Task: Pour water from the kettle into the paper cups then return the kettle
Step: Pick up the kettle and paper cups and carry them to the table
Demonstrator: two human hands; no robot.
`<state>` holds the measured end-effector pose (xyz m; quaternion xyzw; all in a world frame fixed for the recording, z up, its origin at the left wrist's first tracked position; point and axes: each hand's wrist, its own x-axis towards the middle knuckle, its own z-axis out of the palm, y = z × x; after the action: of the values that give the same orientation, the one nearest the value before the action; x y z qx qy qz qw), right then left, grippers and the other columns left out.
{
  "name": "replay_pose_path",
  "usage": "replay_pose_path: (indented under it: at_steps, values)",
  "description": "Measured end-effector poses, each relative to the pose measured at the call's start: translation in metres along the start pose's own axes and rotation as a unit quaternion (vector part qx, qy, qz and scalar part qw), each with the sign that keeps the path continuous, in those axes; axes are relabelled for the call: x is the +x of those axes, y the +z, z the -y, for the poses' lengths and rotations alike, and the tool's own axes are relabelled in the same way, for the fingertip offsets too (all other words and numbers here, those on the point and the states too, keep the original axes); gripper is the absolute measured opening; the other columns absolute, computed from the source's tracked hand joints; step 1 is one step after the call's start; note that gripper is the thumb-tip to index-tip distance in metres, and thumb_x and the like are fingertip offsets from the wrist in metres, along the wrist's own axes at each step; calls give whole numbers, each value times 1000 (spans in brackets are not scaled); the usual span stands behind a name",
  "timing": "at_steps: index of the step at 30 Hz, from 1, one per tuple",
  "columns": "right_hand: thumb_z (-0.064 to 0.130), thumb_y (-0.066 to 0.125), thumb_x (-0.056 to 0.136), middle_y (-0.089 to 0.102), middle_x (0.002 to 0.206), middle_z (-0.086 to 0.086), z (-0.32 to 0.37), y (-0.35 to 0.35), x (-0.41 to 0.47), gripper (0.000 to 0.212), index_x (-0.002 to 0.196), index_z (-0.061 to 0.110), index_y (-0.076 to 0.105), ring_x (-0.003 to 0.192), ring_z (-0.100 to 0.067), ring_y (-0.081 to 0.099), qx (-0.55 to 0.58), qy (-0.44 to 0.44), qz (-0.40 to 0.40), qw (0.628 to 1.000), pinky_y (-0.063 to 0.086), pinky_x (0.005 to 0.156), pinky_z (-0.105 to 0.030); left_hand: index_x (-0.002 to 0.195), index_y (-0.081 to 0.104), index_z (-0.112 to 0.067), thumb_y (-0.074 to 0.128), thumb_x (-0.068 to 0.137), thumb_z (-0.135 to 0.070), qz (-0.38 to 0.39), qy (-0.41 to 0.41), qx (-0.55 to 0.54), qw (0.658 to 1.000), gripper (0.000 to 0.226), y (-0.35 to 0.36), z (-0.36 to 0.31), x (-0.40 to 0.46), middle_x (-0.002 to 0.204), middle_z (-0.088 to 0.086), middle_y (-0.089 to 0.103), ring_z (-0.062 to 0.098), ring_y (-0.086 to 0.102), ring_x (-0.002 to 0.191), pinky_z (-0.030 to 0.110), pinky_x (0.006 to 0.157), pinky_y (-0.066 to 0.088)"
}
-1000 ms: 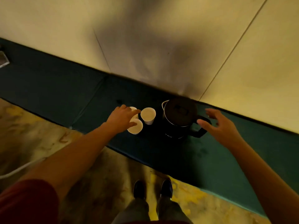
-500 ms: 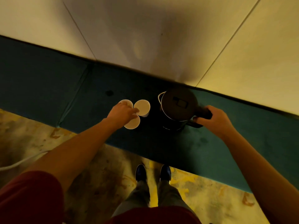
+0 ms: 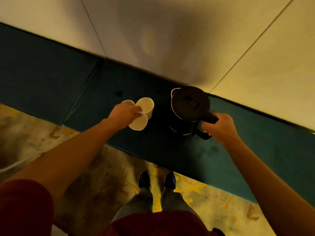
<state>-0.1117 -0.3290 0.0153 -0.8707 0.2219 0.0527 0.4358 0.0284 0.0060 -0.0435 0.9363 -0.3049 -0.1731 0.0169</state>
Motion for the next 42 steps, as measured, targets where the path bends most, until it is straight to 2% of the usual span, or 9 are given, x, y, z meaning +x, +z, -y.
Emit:
replay_pose_path:
  at_steps: [2, 6, 11, 15, 18, 22, 25, 29, 42]
  values:
    - [17, 69, 66, 63, 50, -15, 4, -2, 0, 25, 66, -8, 62, 46, -16, 58, 9, 2, -1, 1000, 49, 49, -30, 123, 60, -25, 55, 98, -41, -6, -6, -1, 1000, 30, -7, 0, -1, 109, 7, 64, 22, 66, 92, 28, 69, 51]
    - [15, 71, 67, 56, 41, 4, 35, -5, -5, 23, 59, -2, 58, 36, -3, 52, -5, -71, 48, 996, 43, 39, -17, 126, 60, -27, 56, 97, -43, -30, -99, -47, 994, 33, -23, -2, -48, 113, 6, 62, 25, 65, 99, 32, 77, 55]
    - [-3, 74, 80, 56, 49, -12, 67, -13, -8, 25, 62, -9, 58, 42, -20, 51, -41, -168, 127, 977, 44, 50, -30, 127, 62, -27, 55, 98, -40, -97, -211, -65, 970, 32, -24, -10, -105, 114, 6, 63, 26, 66, 100, 29, 74, 48]
    - [2, 73, 83, 58, 51, -10, 95, 0, -25, 24, 66, -9, 59, 41, -14, 53, -76, -231, 218, 945, 48, 47, -28, 123, 65, -21, 51, 101, -41, -142, -332, -102, 927, 33, -16, -34, -177, 109, 11, 69, 28, 68, 93, 37, 78, 57]
    - [4, 74, 79, 64, 56, -22, 113, 18, -47, 18, 69, -7, 64, 46, -24, 59, -78, -274, 248, 926, 56, 54, -40, 119, 67, -21, 51, 100, -44, -183, -414, -135, 881, 34, -2, -52, -238, 108, 9, 71, 27, 68, 92, 35, 69, 52]
    - [20, 73, 68, 68, 55, -17, 132, 49, -81, 21, 64, 1, 66, 51, -33, 69, -95, -318, 316, 889, 63, 60, -52, 115, 69, -23, 56, 97, -46, -217, -499, -178, 820, 32, 22, -84, -325, 112, 9, 72, 28, 69, 92, 35, 71, 53]
    - [35, 66, 56, 64, 55, -18, 142, 80, -116, 35, 62, 1, 60, 48, -21, 62, -90, -338, 365, 863, 57, 54, -46, 115, 70, -22, 56, 97, -46, -242, -551, -197, 774, 32, 43, -115, -387, 112, 10, 72, 30, 68, 94, 35, 73, 51]
    - [37, 66, 53, 67, 49, -2, 148, 120, -177, 19, 58, 19, 68, 46, -11, 67, -99, -359, 437, 819, 53, 53, -30, 120, 68, -18, 58, 98, -44, -245, -617, -214, 717, 36, 77, -158, -466, 117, 11, 71, 29, 68, 98, 38, 78, 52]
    - [35, 69, 59, 62, 42, -3, 107, 191, -392, 14, 58, 21, 69, 44, -24, 63, -125, -422, 535, 721, 63, 66, -61, 121, 67, -18, 58, 97, -44, -216, -738, -229, 597, 36, 174, -283, -692, 108, 10, 72, 24, 66, 86, 32, 71, 51]
